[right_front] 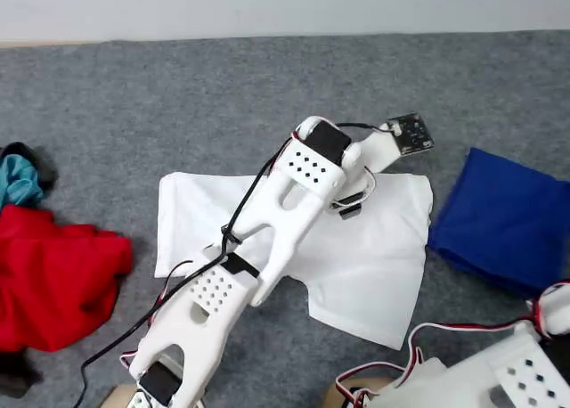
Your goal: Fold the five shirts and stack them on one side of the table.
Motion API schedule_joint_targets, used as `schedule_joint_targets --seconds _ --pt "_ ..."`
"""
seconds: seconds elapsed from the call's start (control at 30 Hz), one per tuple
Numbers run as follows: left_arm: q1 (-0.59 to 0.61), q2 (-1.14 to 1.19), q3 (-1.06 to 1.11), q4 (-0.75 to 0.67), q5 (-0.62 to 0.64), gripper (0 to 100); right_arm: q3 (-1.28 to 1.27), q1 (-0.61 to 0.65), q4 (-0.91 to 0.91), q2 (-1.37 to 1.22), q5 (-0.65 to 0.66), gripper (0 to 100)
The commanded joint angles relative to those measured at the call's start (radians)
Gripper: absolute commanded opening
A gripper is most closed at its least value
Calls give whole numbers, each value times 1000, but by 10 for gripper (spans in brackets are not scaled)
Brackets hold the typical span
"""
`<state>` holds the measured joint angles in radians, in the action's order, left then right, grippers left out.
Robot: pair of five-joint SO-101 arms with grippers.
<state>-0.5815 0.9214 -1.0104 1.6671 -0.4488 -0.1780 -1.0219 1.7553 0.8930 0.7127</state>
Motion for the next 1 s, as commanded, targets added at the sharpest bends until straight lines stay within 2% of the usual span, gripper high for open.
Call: schedule_joint_targets --seconds 0.0,0.3,0.4,0.53,0.73,0.87,0.97 --pt "61 -8 68 -78 -44 170 5 5 31 8 9 15" --pt "133 -18 81 -92 -97 170 5 7 30 8 8 15" --pt "118 -41 -1 -15 -94 170 5 7 30 8 8 15" --pt "35 -63 -140 87 -89 170 5 7 30 8 5 15" --pt "-12 21 -117 21 -63 170 5 7 33 8 8 15" --pt "37 153 -122 -28 -66 170 6 5 33 8 9 15" --pt "84 184 -171 -9 -68 170 6 4 33 8 9 15"
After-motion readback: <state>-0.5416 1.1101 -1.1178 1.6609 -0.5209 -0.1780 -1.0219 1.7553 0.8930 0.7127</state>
